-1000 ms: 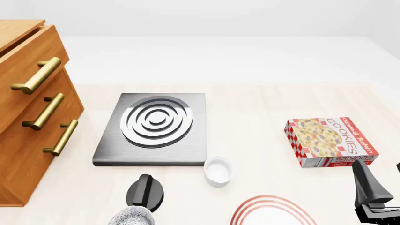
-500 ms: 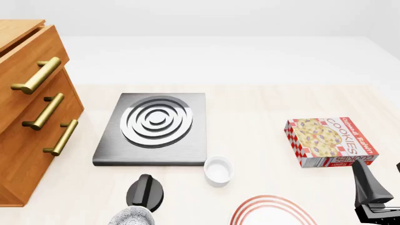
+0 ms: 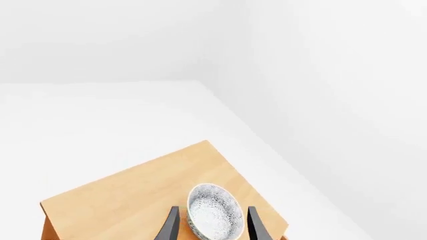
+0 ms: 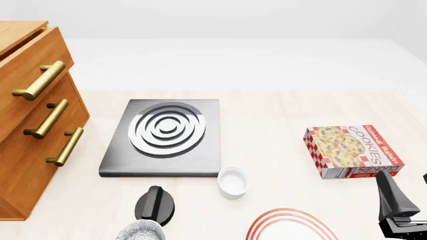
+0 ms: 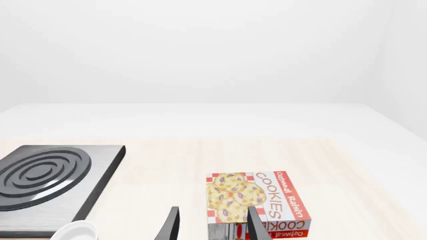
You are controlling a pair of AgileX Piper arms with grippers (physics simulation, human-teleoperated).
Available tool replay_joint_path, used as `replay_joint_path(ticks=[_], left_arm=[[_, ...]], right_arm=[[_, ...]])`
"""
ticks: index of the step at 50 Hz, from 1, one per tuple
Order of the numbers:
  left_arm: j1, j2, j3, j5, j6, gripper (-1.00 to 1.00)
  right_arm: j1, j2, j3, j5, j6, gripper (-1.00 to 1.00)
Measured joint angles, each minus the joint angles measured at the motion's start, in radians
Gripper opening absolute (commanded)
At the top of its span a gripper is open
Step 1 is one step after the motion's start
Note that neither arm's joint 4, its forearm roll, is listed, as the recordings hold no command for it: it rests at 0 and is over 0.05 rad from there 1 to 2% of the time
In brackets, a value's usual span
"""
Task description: Pick the akita bowl on the wooden cabinet and place it on the plate.
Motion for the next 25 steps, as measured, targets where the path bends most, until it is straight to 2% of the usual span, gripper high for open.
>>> replay_joint_path(ticks=[25], left_arm=[[0.018, 0.034, 0.015, -0.016, -0.009, 1.0]], right_arm=[[0.0, 0.0, 0.0, 0.0, 0.0, 1.0]])
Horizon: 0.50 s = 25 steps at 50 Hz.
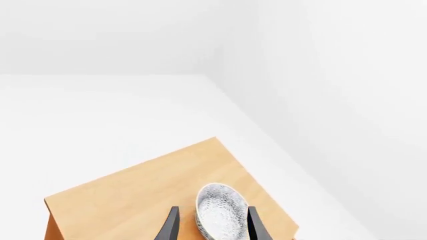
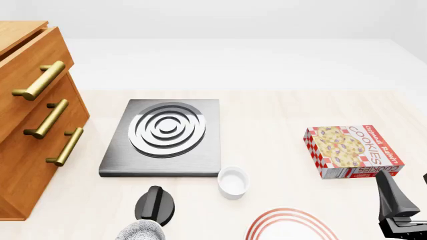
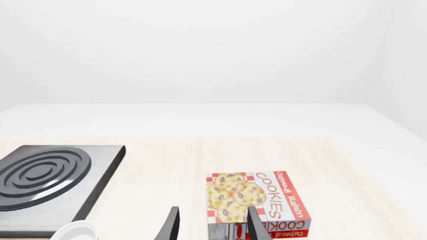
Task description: Pick the akita bowl on the wooden cabinet and place it on the plate.
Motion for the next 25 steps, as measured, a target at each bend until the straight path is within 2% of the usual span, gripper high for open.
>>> replay_joint_path(ticks=[25], left_arm=[[-0.006, 0.065, 0.009, -0.029, 0.012, 1.0]], right_arm=[[0.0, 0.0, 0.0, 0.0, 0.0, 1.0]])
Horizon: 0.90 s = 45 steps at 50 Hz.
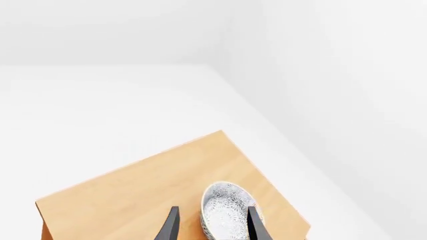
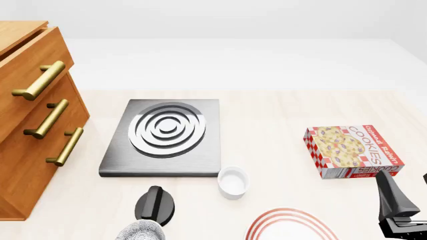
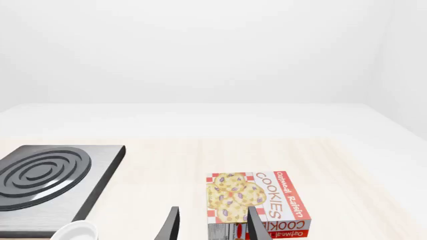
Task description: Pick the akita bowl on the wooden cabinet and place it on the plate.
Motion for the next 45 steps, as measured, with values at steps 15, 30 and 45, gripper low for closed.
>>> replay_joint_path(ticks=[15, 30, 45], left_arm=[[-0.024, 0.029, 0.002, -0.004, 0.006, 1.0], [-0.038, 0.056, -0.008, 0.0, 0.008, 1.0], [-0.037, 0.081, -0.019, -0.004, -0.002, 1.0]], right_arm=[[0.0, 0.0, 0.0, 0.0, 0.0, 1.0], [0.0, 0.0, 0.0, 0.0, 0.0, 1.0], [0.0, 0.0, 0.0, 0.0, 0.0, 1.0]])
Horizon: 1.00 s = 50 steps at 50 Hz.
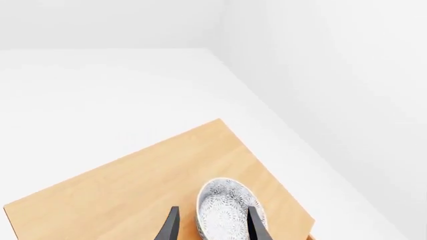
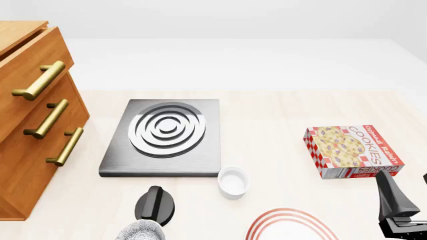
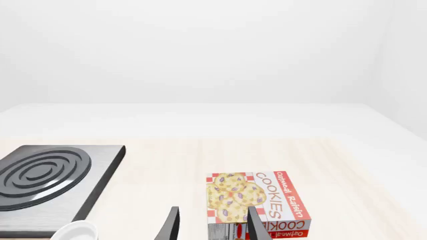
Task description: Pick the akita bowl on the wooden cabinet and place it on the plate.
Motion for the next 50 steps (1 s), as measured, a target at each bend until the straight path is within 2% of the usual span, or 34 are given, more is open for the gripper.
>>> replay_joint_path(ticks=[50], left_arm=[[0.028, 0.066, 0.006, -0.031, -0.009, 1.0]], right_arm=[[0.0, 0.0, 0.0, 0.0, 0.0, 1.0]])
